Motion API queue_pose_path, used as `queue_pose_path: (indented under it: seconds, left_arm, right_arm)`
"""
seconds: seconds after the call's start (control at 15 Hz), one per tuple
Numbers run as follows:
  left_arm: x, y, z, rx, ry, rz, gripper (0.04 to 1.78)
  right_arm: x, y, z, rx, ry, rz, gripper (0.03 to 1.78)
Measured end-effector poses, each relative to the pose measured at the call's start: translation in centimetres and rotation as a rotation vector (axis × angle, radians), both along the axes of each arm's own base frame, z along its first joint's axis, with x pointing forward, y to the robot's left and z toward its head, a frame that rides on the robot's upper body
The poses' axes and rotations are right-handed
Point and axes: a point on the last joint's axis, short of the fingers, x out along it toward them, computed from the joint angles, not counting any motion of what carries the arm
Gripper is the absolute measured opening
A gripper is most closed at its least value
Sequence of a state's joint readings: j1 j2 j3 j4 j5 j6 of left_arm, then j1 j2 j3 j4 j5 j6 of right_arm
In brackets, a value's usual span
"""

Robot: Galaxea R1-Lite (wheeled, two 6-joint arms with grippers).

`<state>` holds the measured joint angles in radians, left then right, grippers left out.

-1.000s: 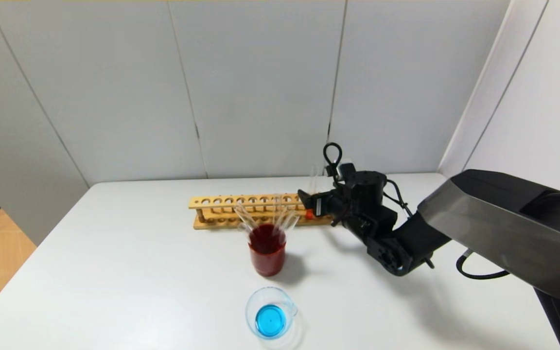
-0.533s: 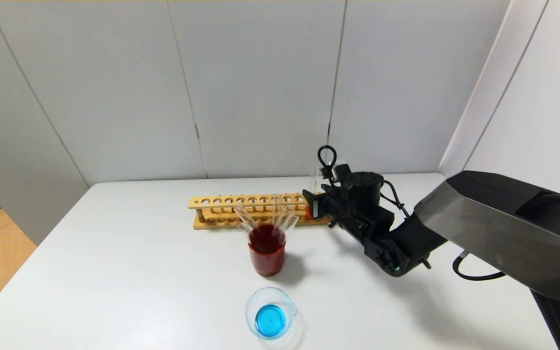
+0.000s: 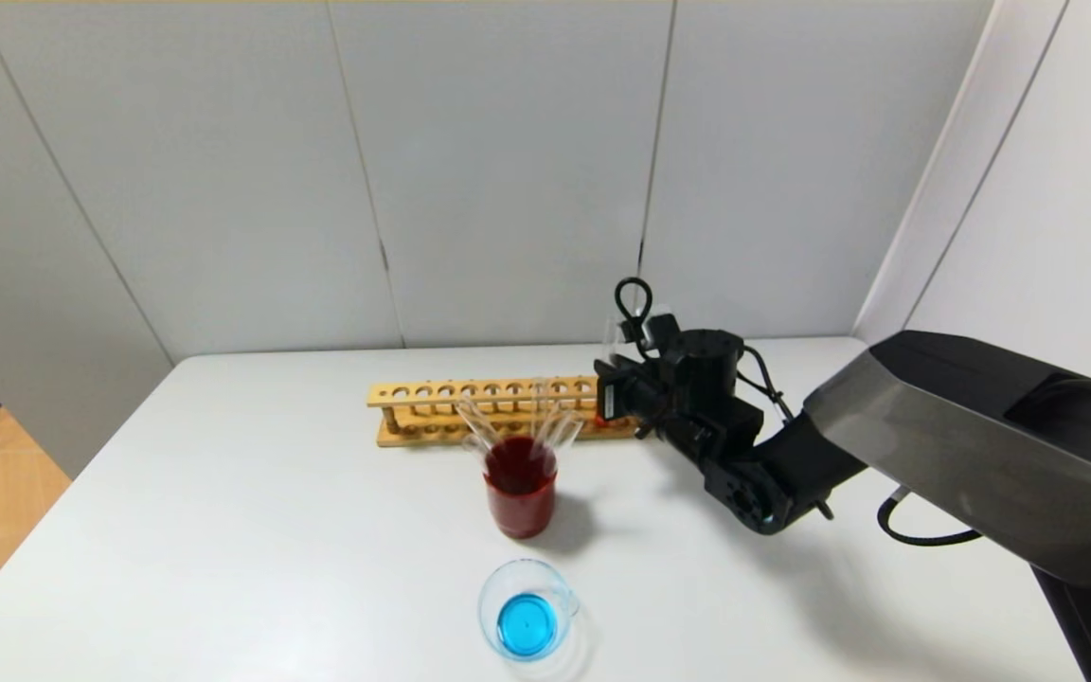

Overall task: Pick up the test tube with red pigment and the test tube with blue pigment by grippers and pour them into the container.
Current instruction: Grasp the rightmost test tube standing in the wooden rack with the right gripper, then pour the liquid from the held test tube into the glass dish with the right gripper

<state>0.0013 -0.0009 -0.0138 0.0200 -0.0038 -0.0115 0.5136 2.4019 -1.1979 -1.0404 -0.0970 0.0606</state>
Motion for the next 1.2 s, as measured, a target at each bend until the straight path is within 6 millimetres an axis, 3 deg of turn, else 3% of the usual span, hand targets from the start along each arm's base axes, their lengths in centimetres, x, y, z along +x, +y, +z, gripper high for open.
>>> queue_pose_path:
  seconds: [0.33,0.67,0.93,1.2]
  left_arm:
    - [0.0,0.0,0.0,0.0,0.0,0.0,1.75]
    - [0.0,0.0,0.0,0.0,0.0,0.0,1.75]
    - [0.0,0.0,0.0,0.0,0.0,0.0,1.75]
    - [0.0,0.0,0.0,0.0,0.0,0.0,1.75]
  right_arm:
    - [0.3,0.1,1.9,0.026,-0.047,-0.004,0.32]
    - [-0.4,-0.5,8.8,0.111,-0.192,-0.007,0.32]
    - [-2.4,-1.1,14.0,0.172,-0.29,-0.012,0.32]
    - [-6.3,-2.5,16.2,0.154,-0.307,-0.003,0.32]
